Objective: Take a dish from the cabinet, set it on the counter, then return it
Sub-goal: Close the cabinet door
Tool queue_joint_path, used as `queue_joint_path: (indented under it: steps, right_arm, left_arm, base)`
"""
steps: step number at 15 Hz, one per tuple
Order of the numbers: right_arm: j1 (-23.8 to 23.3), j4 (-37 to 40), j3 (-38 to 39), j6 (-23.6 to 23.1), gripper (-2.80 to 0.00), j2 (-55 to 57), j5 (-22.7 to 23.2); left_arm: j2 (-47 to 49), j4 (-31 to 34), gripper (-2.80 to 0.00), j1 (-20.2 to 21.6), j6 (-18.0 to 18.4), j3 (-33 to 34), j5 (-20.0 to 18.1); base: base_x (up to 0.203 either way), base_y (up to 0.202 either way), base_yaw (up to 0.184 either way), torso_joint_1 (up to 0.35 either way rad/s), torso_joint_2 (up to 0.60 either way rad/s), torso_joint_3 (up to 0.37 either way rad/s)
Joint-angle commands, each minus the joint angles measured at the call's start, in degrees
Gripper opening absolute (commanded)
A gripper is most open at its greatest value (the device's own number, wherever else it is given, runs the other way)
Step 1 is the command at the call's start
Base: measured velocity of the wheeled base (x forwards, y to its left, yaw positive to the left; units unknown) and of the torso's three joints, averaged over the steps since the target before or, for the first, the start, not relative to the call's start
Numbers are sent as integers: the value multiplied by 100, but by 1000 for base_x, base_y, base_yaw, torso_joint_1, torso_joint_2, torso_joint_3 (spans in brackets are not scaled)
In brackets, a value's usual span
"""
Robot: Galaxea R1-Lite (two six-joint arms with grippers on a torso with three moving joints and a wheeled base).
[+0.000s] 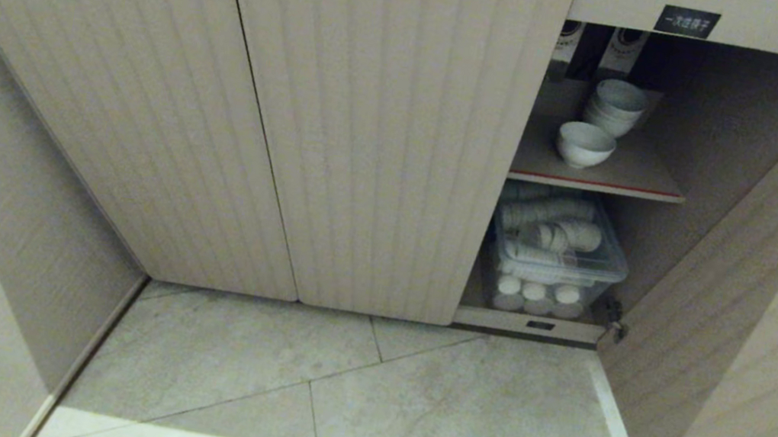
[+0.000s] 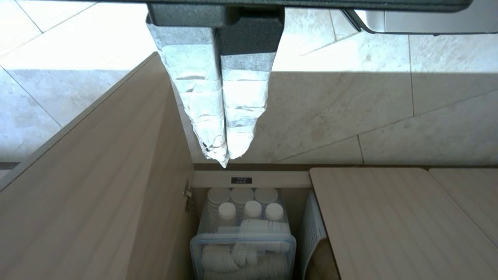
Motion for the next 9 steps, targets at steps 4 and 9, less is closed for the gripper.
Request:
queue_joint_path:
  steps: [4,9]
  right_arm:
    - [1,-3,1,-4,-280,7,-2]
    - [1,-3,4,-4,-280,7,-2]
  left_arm:
    - [-2,-3,-280,0,-3,0,0]
    - [-2,-4,-280,0,-3,0,0]
  base:
    - [0,0,0,0,0,0]
    - [0,0,0,0,0,0]
